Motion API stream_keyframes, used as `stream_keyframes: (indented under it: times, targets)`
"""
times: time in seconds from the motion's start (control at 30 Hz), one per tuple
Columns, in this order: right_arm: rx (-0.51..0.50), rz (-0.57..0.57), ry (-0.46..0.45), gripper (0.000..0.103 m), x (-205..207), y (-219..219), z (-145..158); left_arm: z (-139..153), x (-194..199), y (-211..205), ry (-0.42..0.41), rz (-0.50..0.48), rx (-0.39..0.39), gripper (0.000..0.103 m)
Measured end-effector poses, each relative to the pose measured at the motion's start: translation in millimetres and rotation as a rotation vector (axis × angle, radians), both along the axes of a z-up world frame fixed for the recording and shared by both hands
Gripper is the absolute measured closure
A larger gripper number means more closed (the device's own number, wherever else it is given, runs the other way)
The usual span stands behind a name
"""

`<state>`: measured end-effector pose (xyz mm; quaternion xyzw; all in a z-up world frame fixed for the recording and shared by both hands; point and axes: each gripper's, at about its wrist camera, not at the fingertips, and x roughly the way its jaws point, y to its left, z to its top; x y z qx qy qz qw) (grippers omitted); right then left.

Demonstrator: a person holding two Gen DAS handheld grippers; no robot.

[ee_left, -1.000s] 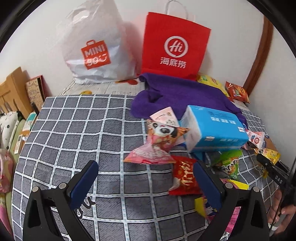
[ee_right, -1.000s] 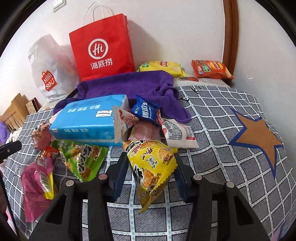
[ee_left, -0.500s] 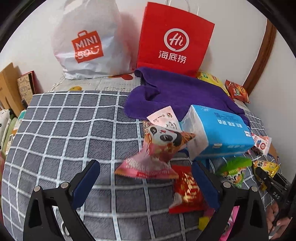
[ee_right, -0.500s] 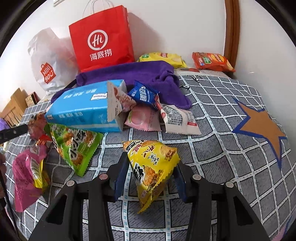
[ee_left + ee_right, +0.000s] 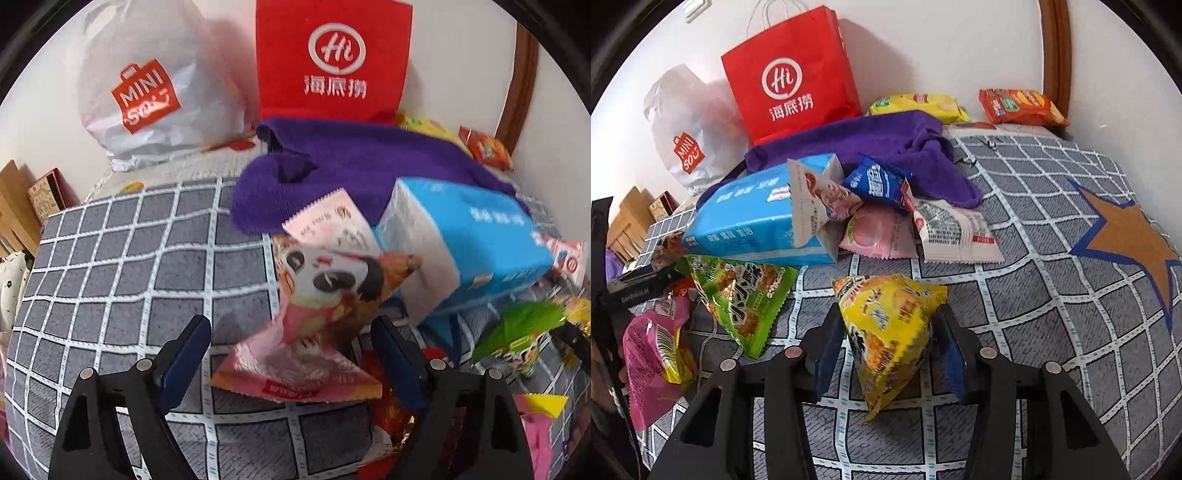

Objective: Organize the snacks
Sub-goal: 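Grasp pink panda packet with left tool while right tool lifts yellow packet, then carry both held packets up onto the purple towel before the red bag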

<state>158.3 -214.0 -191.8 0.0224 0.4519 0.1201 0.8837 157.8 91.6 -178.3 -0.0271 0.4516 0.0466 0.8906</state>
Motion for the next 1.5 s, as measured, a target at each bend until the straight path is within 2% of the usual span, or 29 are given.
stream_keyframes:
  times: [0.13, 0.17, 0.3, 0.37, 0.5, 0.67, 0.73, 0.8, 1.0, 1.23, 1.37, 1.5]
  targets:
    - [-0.024, 0.035, -0.01, 0.053, -1, 7, -1, -2, 0, 7, 0.001, 0.017, -0.067, 0.021]
    - [-0.027, 0.037, -0.01, 0.053, -1, 8, -1, -2, 0, 10, 0.003, 0.026, -0.079, 0.025]
    - [-0.016, 0.031, -0.013, 0.056, -2, 5, -1, 3, -6, 16, -0.045, 0.041, -0.123, 0.031]
    - [-0.024, 0.027, -0.017, 0.06, -2, 5, 0, 5, -8, 16, -0.065, 0.042, -0.127, 0.039]
    - [-0.057, 0.059, -0.027, 0.061, -5, 13, 0, 9, -10, 9, -0.085, 0.0, -0.121, 0.047]
    - [-0.035, 0.029, -0.041, 0.061, -7, 6, 3, 12, -11, 7, -0.097, -0.015, -0.119, 0.048]
    - [-0.07, 0.022, -0.065, 0.061, -14, 8, 8, 14, -12, 10, -0.105, -0.003, -0.129, 0.048]
    - [-0.102, 0.04, -0.092, 0.062, -26, 13, 15, 16, -14, 13, -0.108, 0.004, -0.142, 0.055]
    - [-0.145, 0.094, -0.163, 0.062, -57, 28, 42, 22, -26, 13, -0.103, 0.004, -0.18, 0.058]
    - [-0.091, 0.098, -0.206, 0.062, -70, 35, 70, 42, -55, 15, -0.137, -0.007, -0.204, 0.059]
    - [-0.066, 0.104, -0.217, 0.062, -72, 41, 82, 59, -70, 11, -0.153, -0.042, -0.233, 0.059]
    - [-0.052, 0.09, -0.227, 0.062, -72, 43, 94, 76, -78, 3, -0.173, -0.071, -0.231, 0.059]
